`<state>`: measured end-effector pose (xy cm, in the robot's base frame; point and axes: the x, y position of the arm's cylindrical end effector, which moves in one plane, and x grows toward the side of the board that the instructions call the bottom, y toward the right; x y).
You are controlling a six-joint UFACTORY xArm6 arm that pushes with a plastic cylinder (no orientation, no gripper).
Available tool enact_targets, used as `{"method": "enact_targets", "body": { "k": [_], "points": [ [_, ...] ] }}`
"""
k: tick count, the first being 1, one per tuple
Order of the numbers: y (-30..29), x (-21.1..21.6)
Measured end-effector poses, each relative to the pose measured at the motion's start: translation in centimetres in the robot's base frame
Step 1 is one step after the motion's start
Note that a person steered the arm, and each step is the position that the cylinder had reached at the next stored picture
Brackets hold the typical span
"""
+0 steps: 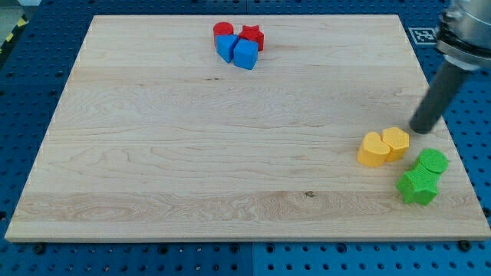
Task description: Push the green circle into the hexagon
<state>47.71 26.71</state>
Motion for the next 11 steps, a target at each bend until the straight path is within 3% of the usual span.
{"method": "enact_targets", "body": {
  "k": [1,3,6,8,9,10,11],
  "points": [
    [3.3,2.8],
    [2.9,7.6],
    [-2.1,7.7],
    [-1.5,8.0],
    [1.2,11.1],
    [-0.4,13.9],
    [-3.4,13.9]
  ]
}}
